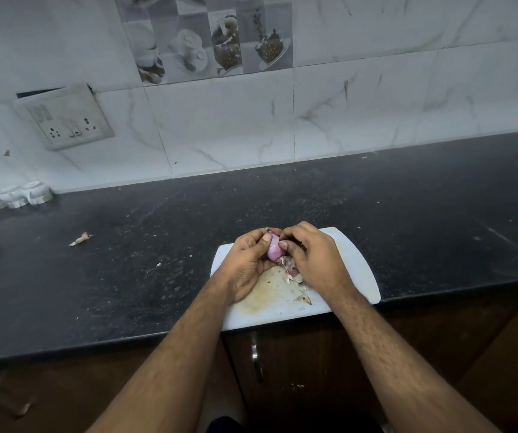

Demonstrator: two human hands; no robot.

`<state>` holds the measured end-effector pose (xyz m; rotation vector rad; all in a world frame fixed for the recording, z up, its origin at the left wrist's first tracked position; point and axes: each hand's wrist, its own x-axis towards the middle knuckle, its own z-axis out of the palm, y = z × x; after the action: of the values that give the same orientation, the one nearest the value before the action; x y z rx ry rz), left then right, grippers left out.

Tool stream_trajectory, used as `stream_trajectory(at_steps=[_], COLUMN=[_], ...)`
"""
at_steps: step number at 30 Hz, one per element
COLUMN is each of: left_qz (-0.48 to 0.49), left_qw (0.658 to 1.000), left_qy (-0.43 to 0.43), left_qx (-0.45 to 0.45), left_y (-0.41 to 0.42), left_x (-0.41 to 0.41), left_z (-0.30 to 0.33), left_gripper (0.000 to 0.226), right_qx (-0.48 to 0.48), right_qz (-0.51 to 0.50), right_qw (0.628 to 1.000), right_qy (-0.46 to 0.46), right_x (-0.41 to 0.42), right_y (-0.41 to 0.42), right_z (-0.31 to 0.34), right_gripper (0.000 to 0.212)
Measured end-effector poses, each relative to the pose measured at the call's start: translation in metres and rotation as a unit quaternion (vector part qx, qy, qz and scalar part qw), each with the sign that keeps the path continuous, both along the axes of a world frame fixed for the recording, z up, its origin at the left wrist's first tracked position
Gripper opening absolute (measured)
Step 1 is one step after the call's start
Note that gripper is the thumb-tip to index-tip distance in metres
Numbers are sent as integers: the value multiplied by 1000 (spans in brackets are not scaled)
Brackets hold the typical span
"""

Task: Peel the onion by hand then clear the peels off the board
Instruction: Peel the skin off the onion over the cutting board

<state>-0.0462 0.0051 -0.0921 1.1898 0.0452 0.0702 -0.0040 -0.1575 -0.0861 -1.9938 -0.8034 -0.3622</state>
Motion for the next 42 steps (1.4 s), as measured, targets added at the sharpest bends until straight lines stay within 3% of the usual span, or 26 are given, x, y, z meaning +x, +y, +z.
stream_trajectory(at_steps=[9,17,24,30,35,39,42], left_qz=[11,62,57,69,52,23,20], left_qw=[1000,997,998,998,998,996,995], left_qy=[-1,25,16,0,-4,-27,-31], left_qx=[-8,-37,-25,12,44,83,89], left_y=[-3,-7,-8,-10,-12,-12,-10], left_x=[-5,-4,-6,-3,-2,-5,-5], left_z=[4,10,10,5,2,2,1], left_gripper=[29,33,27,21,25,29,26], right_qx=[-131,11,-80,10,124,125,76], right_qz=[-25,-54,5,-37,-42,-41,-57], right_qw=[990,998,996,996,974,973,985], right_qy=[-43,37,45,77,183,192,147], right_x=[-2,0,-10,-21,-18,-13,-13], right_y=[5,-2,2,4,-3,-5,-3], right_z=[-2,-1,4,-4,-3,-6,-7], right_gripper=[9,21,39,33,12,12,8])
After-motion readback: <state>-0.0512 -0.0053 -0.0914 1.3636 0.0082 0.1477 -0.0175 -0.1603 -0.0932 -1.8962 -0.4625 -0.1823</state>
